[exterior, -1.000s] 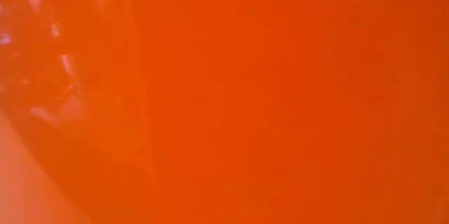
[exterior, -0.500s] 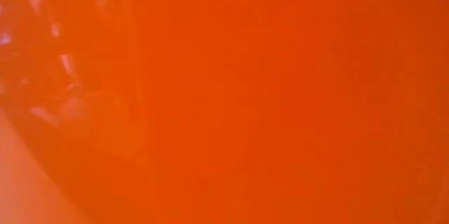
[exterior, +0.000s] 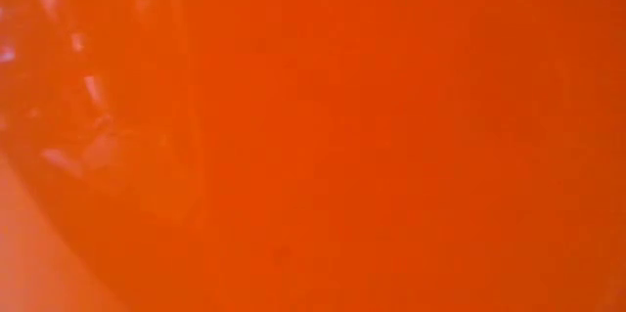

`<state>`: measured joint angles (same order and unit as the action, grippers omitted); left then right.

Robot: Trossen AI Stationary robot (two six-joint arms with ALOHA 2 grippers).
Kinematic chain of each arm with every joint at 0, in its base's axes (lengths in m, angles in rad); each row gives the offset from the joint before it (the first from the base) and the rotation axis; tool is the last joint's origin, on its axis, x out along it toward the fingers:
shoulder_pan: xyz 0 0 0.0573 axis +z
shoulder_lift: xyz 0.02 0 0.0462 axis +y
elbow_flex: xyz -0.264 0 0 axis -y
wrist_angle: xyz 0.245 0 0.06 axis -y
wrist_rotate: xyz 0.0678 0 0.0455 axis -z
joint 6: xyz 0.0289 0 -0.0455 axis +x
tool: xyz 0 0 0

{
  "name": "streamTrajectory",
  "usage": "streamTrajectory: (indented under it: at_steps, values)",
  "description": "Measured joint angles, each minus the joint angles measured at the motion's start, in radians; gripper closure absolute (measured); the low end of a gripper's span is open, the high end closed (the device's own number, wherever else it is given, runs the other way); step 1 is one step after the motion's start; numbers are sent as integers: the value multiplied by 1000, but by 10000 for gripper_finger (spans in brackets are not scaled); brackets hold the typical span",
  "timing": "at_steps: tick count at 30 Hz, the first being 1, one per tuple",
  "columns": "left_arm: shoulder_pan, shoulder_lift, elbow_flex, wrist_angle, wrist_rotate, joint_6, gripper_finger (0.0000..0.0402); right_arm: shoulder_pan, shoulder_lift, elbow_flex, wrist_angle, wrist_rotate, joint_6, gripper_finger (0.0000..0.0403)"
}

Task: Pick & Place Mini bowls
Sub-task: Put the top red bowl on the shelf

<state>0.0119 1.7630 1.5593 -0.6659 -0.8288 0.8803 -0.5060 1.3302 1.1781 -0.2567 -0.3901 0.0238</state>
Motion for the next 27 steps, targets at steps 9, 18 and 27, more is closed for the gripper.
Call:
streamTrajectory:
  at_steps: [9, 18, 27]
  values:
    - [0, 0, 0, -8, -10, -2, 401, -1, 77, 49, 2, 0, 2, 267]
    - [-4, 0, -1, -8, -18, -2, 401, 0, 85, 58, -5, 51, 3, 271]
    - [-8, -2, 4, -9, -29, -1, 401, 0, 85, 55, -38, 108, 83, 280]
